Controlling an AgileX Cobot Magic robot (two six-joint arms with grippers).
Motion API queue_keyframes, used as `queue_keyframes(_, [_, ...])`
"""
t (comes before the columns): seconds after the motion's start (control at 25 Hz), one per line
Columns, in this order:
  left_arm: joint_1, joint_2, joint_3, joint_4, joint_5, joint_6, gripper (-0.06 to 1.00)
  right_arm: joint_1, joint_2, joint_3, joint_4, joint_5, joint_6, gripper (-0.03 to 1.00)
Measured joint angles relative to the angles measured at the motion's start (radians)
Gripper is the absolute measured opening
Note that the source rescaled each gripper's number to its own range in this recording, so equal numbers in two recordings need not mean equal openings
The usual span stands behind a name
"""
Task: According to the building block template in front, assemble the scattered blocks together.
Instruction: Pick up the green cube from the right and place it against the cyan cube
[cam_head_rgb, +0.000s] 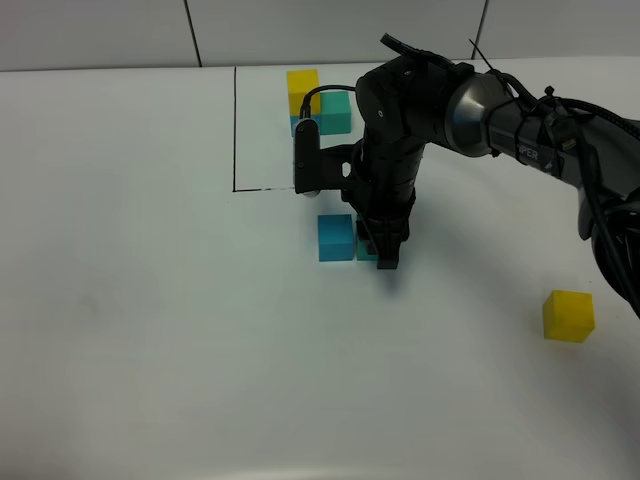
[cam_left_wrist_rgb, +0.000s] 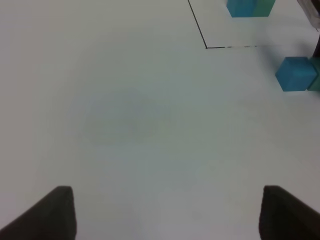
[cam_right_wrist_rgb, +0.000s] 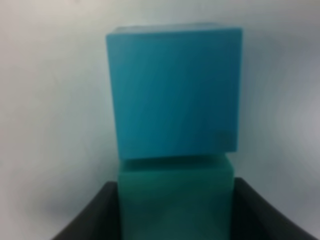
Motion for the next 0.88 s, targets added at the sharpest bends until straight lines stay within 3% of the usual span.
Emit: queue_keyframes(0.88, [0.0, 0.0, 0.0, 0.0, 0.0, 0.001, 0.59, 0.004, 0.0, 0.0, 0.006, -0.012, -0.005, 0.02])
